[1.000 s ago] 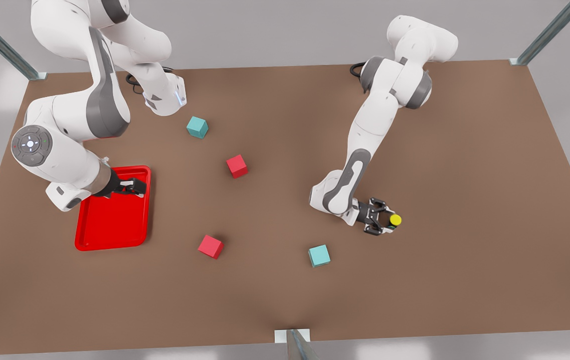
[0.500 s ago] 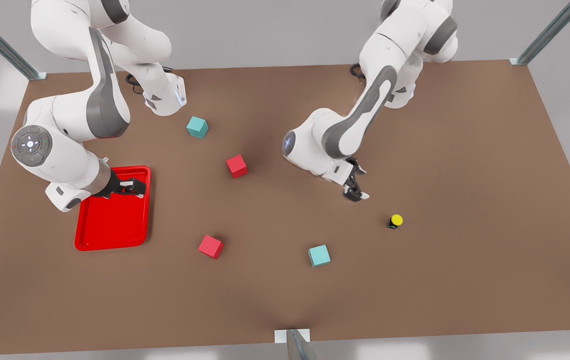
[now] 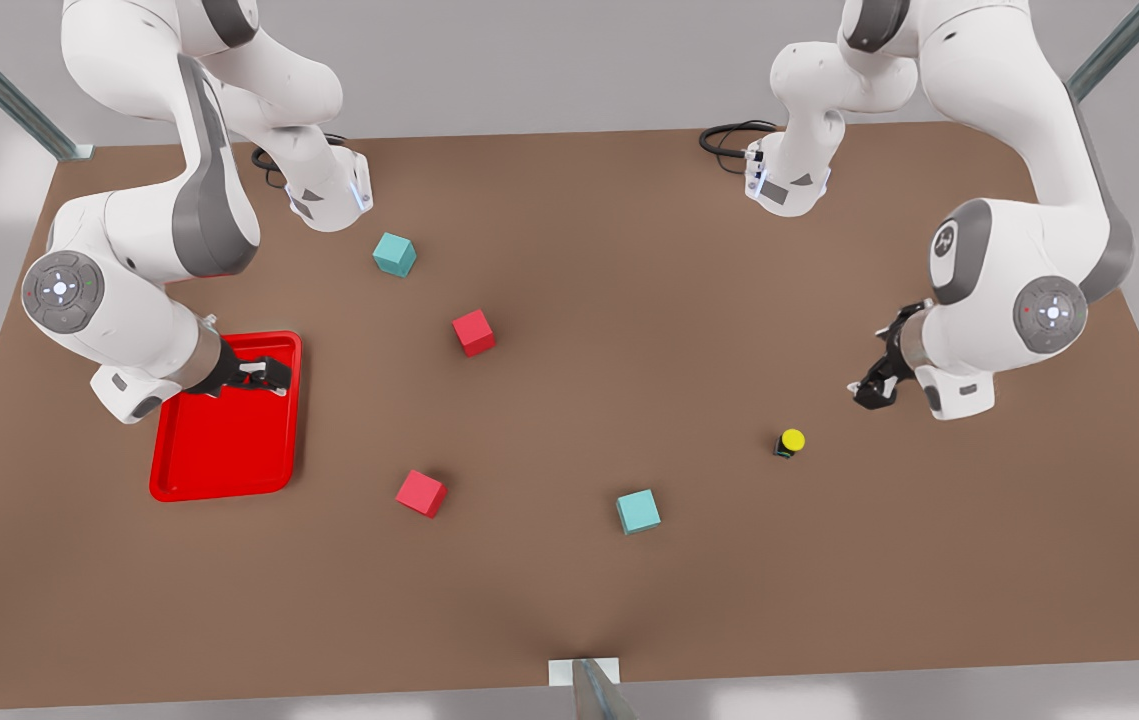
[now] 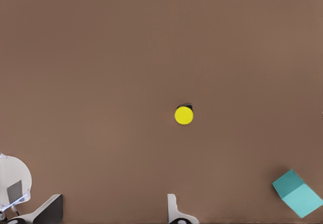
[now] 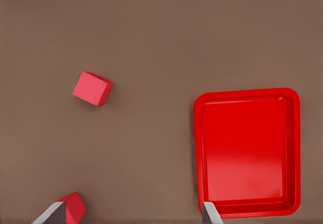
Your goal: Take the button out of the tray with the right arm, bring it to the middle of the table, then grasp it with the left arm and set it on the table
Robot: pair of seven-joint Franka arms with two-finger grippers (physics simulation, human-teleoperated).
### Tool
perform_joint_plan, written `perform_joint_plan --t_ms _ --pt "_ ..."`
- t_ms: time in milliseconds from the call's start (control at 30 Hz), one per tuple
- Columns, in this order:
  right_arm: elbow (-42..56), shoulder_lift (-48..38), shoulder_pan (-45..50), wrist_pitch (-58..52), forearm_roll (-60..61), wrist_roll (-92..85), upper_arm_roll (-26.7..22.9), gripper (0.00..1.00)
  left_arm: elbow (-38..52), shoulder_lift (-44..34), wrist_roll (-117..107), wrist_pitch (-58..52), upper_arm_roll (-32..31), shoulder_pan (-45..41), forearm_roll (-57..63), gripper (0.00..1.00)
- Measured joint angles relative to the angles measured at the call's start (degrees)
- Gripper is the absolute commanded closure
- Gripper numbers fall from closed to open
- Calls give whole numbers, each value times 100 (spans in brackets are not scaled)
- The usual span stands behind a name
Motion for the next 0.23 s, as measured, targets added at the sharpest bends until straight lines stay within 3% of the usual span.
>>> perform_joint_plan --t_ms 233 --pt "1 3 -12 -5 6 4 0 0 1 111 2157 10 -2 -5 -94 0"
